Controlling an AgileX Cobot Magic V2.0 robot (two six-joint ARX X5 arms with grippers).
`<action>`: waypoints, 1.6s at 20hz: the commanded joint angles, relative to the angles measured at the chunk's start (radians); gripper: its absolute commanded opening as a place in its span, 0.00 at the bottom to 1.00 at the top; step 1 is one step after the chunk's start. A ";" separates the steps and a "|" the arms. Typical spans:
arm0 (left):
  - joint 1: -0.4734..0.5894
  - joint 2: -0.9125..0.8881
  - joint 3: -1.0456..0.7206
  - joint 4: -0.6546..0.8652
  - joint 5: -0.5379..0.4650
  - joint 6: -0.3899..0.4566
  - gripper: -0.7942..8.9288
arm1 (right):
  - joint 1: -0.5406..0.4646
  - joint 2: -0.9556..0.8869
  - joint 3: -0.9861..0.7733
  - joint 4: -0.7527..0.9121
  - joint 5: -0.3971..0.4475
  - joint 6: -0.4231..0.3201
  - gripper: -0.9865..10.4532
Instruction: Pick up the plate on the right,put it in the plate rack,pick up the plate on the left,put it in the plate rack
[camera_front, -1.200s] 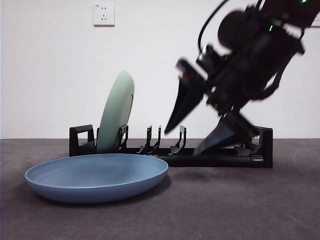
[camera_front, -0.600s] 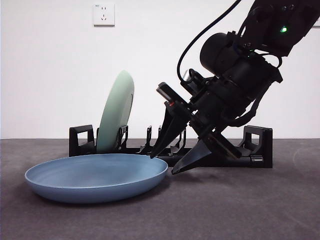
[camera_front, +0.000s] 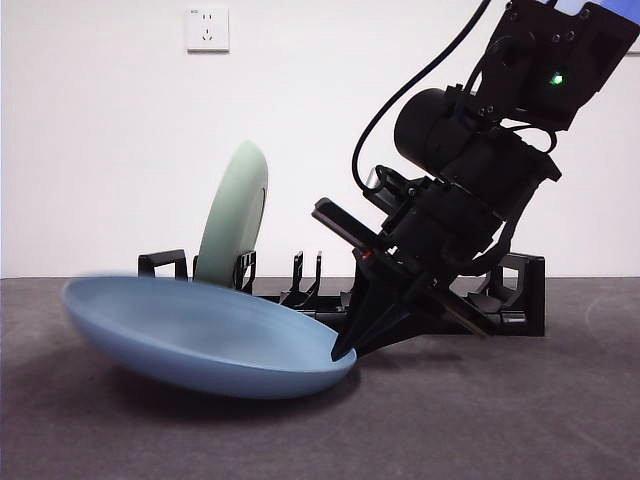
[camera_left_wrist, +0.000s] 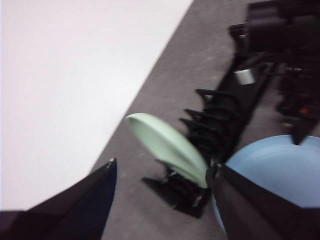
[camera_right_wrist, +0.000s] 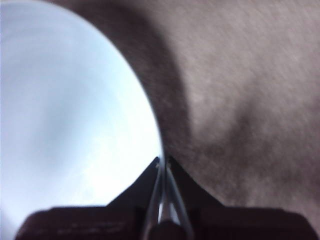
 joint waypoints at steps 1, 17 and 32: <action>-0.003 0.003 -0.005 -0.028 0.108 -0.039 0.40 | 0.002 -0.015 -0.001 -0.059 0.004 0.010 0.07; -0.179 0.312 -0.005 -0.130 0.460 -0.053 0.40 | -0.091 -0.385 -0.001 -0.435 0.010 -0.072 0.07; -0.196 0.455 -0.005 -0.074 0.401 -0.030 0.07 | -0.119 -0.587 -0.001 -0.554 0.007 -0.110 0.07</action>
